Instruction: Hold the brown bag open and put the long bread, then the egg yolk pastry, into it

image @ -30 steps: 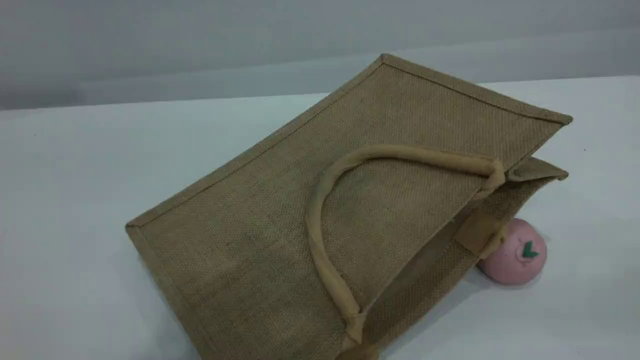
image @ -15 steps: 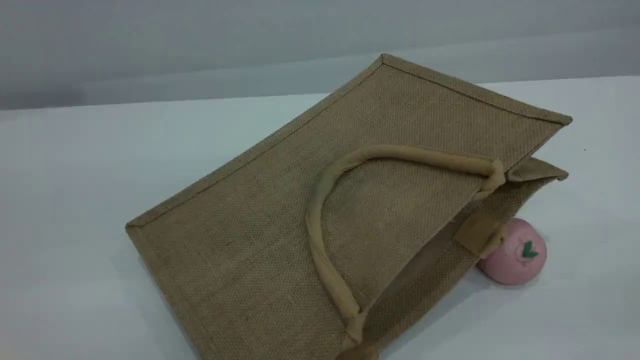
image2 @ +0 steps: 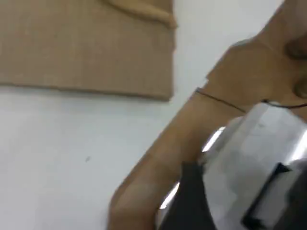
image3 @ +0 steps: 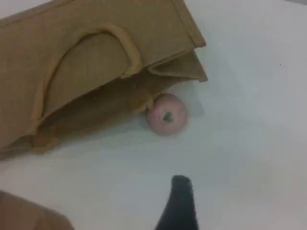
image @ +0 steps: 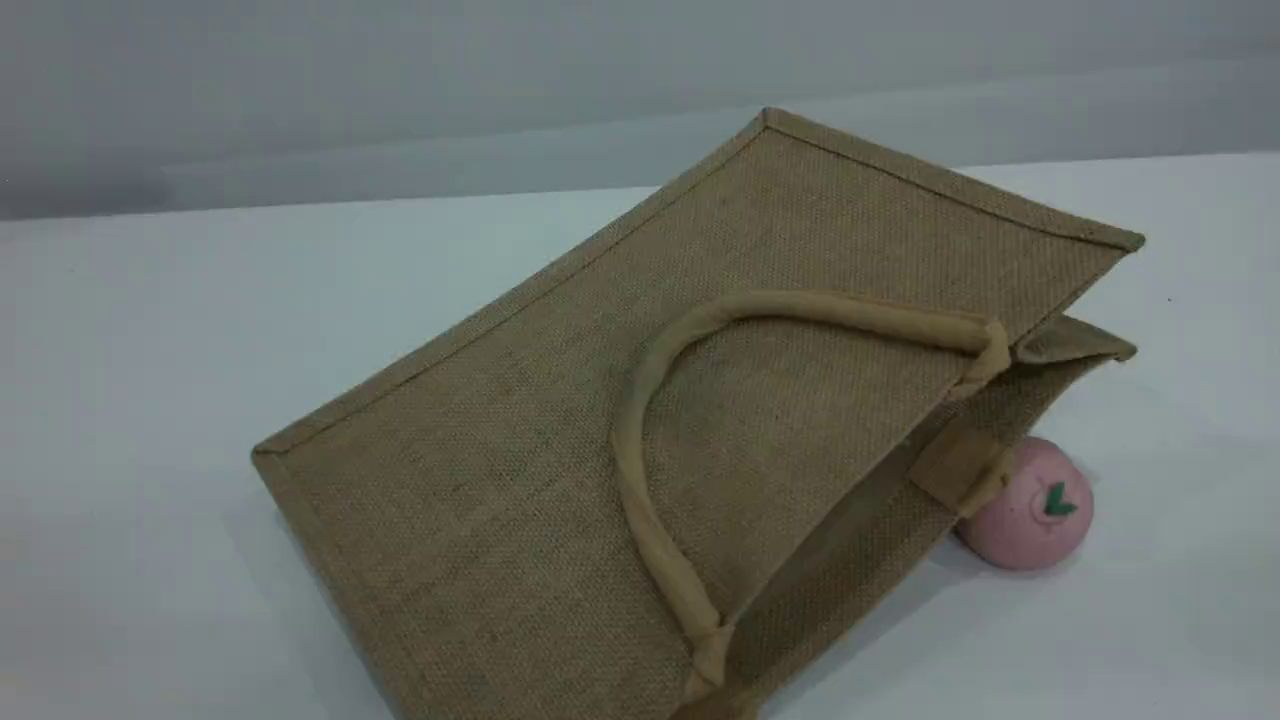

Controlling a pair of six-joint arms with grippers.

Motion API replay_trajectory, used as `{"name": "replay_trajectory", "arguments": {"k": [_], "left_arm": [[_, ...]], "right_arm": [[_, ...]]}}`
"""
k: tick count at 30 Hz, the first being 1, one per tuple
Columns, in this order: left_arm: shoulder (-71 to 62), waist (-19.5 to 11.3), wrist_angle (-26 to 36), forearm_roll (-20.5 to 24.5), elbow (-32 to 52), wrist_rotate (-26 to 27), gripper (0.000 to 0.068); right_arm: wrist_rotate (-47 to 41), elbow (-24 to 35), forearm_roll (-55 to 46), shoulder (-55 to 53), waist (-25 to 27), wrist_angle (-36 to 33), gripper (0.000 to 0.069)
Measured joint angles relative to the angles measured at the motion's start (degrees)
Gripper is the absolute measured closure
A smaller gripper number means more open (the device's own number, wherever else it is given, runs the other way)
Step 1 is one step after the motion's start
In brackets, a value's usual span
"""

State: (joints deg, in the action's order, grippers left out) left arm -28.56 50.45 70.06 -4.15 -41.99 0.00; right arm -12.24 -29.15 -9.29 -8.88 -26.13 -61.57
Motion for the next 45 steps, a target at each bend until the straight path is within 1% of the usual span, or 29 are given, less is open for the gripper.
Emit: {"name": "replay_trajectory", "arguments": {"k": [1, 3, 5, 8, 11, 13, 25, 27, 29, 34, 37, 39, 43, 45], "left_arm": [[1.7, 0.0, -0.1, 0.7, 1.4, 0.0, 0.0155], [5.6, 0.0, -2.4, 1.7, 4.9, 0.0, 0.0155], [9.0, 0.0, -4.1, 1.3, 7.9, 0.0, 0.0156], [13.4, 0.0, -4.4, 1.2, 11.2, -1.1, 0.0157], [16.5, 0.0, -8.0, 1.2, 11.9, -2.2, 0.0157], [17.5, 0.0, -9.1, 1.2, 12.7, -2.3, 0.0157], [17.4, 0.0, -8.4, 1.2, 13.2, -2.0, 0.0157], [17.4, 0.0, -8.4, 1.2, 13.2, -2.0, 0.0157], [17.4, 0.0, -8.4, 1.2, 13.2, -2.0, 0.0157], [17.4, 0.0, -8.4, 1.2, 13.2, -2.0, 0.0157], [17.4, 0.0, -8.4, 1.2, 13.1, -2.0, 0.0157], [17.4, 0.0, -8.4, 1.2, 13.1, -2.0, 0.0157], [17.4, 0.0, -8.4, 1.2, 13.1, -1.9, 0.0157], [17.4, -0.8, -8.4, 1.2, 13.1, -1.9, 0.0157]], "right_arm": [[-0.1, 0.0, 0.0, 0.0, 0.0, 0.0, 0.0143], [-0.1, 0.0, 0.0, 0.0, 0.0, 0.0, 0.0143], [-0.1, 0.0, 0.0, 0.0, 0.0, 0.0, 0.0143], [-0.1, 0.0, 0.0, 0.0, 0.0, 0.0, 0.0143], [-0.1, 0.0, 0.0, 0.0, 0.0, 0.0, 0.0143], [-0.1, 0.0, 0.0, 0.0, 0.0, 0.0, 0.0143], [-0.1, 0.0, 0.0, 1.4, 0.1, 0.0, 0.0143], [-0.1, 0.0, 0.0, 1.7, 1.8, -0.1, 0.0143], [-0.1, 0.0, 0.1, 1.7, 5.2, 0.0, 0.0143], [-0.1, 0.0, 0.1, 2.3, 16.9, 0.0, 0.0143], [-0.1, 0.0, 0.1, 3.7, 21.5, 0.0, 0.0143], [-0.1, 0.0, 0.1, 5.4, 22.8, 0.0, 0.0143], [0.0, 0.0, 0.1, 9.0, 22.8, -0.1, 0.0143], [0.0, 0.0, 0.1, 9.0, 22.8, 0.0, 0.0143]]}}
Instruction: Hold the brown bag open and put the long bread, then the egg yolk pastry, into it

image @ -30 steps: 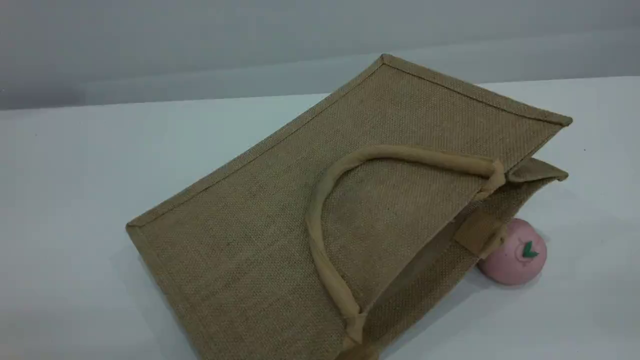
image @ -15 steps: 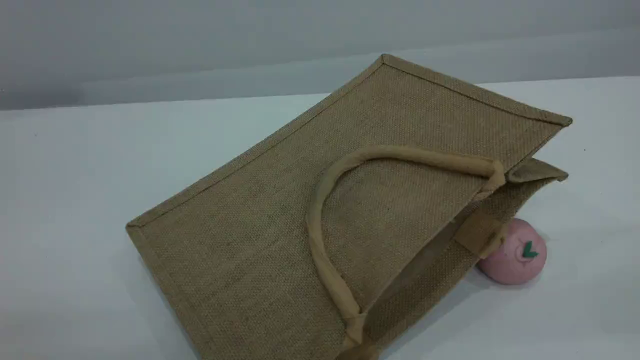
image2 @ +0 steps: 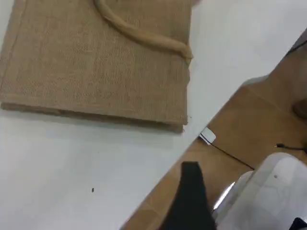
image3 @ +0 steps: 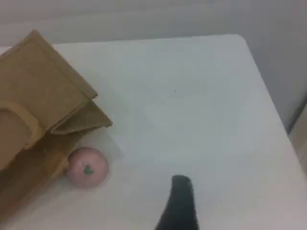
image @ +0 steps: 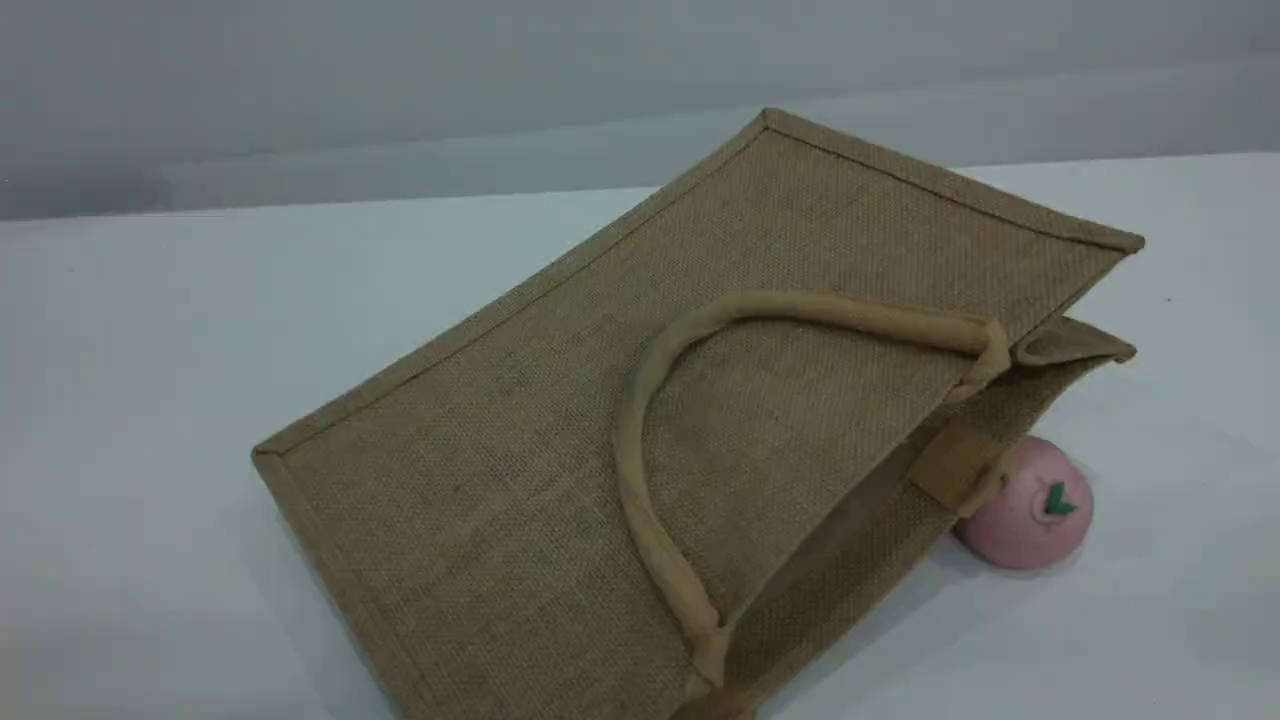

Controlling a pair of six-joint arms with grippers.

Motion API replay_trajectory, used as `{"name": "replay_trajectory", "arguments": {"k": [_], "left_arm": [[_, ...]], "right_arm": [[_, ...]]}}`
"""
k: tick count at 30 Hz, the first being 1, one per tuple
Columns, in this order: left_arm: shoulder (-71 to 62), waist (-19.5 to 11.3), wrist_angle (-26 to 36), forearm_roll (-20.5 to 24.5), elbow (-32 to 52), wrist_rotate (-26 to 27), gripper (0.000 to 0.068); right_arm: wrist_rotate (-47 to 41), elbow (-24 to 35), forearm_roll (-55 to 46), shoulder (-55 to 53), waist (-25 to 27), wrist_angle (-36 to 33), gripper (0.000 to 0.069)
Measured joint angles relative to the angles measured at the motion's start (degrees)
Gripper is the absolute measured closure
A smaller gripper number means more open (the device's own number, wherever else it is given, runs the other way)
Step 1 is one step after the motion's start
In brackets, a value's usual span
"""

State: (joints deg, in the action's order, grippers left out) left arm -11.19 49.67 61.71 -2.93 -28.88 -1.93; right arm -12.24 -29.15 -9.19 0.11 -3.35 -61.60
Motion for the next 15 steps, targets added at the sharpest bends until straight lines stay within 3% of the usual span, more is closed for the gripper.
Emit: {"name": "replay_trajectory", "arguments": {"k": [5, 15], "left_arm": [[0.0, -8.8, 0.0, -0.1, 0.0, 0.2, 0.0157], [4.2, -39.5, 0.0, -0.2, 0.0, 0.1, 0.0157]], "right_arm": [[0.0, 0.0, 0.0, -0.1, 0.0, 0.0, 0.0143], [-0.1, 0.0, -0.1, -0.1, 0.0, 0.0, 0.0143]]}}
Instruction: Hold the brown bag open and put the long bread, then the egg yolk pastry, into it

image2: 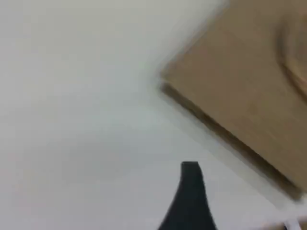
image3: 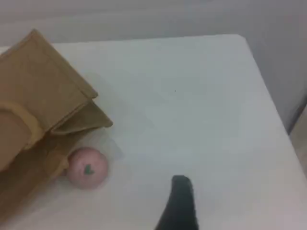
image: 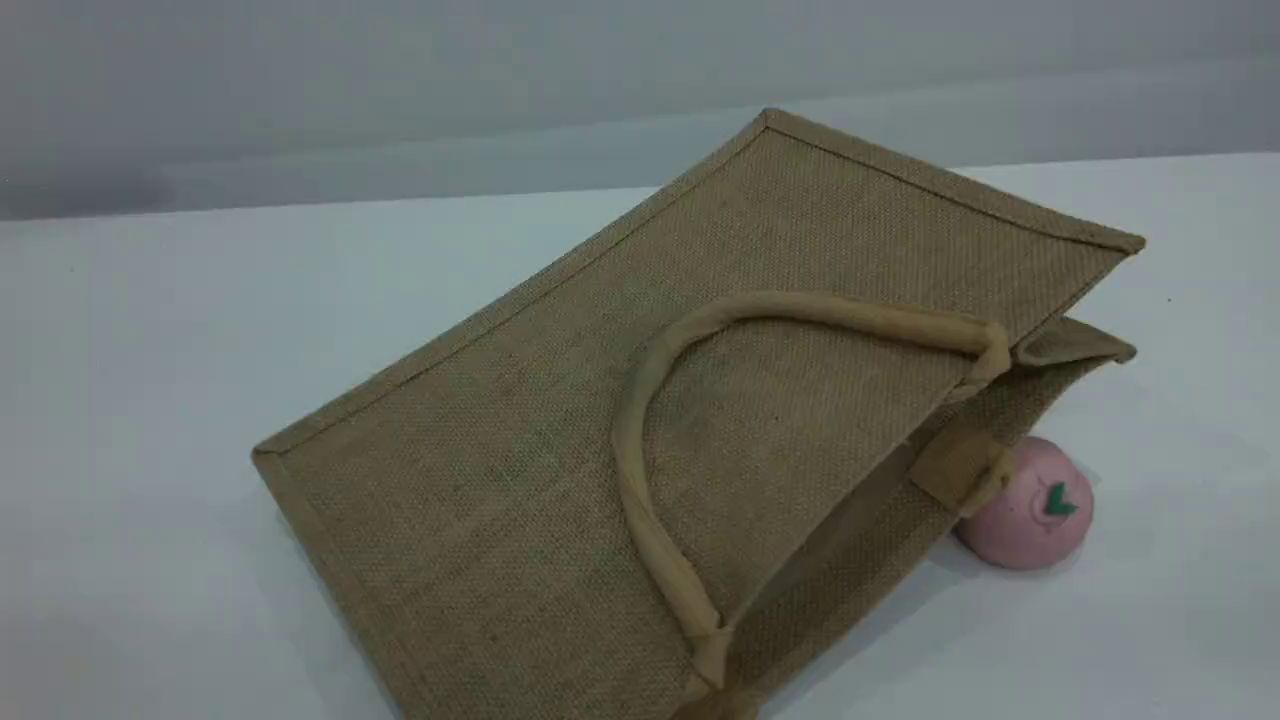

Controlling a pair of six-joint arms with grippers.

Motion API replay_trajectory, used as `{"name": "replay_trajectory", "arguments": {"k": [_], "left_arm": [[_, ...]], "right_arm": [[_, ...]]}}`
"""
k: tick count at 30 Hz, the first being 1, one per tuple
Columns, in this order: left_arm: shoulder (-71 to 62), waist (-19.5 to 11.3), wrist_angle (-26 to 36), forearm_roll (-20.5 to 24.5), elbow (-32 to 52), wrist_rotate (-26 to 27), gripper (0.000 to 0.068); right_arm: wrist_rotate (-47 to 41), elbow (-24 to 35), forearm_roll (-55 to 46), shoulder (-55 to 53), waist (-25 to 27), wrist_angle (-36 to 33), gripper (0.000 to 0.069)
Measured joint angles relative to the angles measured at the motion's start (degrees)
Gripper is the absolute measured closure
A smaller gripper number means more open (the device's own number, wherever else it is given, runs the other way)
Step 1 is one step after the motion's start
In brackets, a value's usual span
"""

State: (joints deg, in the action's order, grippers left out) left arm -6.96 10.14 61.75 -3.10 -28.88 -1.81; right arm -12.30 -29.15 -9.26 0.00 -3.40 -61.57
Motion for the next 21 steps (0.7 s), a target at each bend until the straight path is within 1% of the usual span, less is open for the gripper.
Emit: {"name": "replay_trajectory", "arguments": {"k": [2, 4, 5, 11, 21], "left_arm": [[1.7, -4.3, 0.1, 0.0, 0.0, 0.0, 0.0157], [3.4, -6.5, 0.1, 0.0, 0.0, 0.0, 0.0157], [4.1, -7.0, 0.1, 0.0, 0.0, 0.0, 0.0157], [7.0, -7.0, 0.1, 0.0, 0.0, 0.0, 0.0157], [7.0, -7.0, -0.1, 0.0, 0.0, 0.0, 0.0157]], "right_arm": [[0.0, 0.0, 0.0, 0.0, 0.0, 0.0, 0.0143], [0.0, 0.0, 0.0, 0.0, 0.0, 0.0, 0.0143], [0.0, 0.0, 0.0, 0.0, 0.0, 0.0, 0.0143], [0.1, 0.0, 0.0, 0.0, 0.0, 0.0, 0.0143], [0.0, 0.0, 0.0, 0.0, 0.0, 0.1, 0.0143]]}}
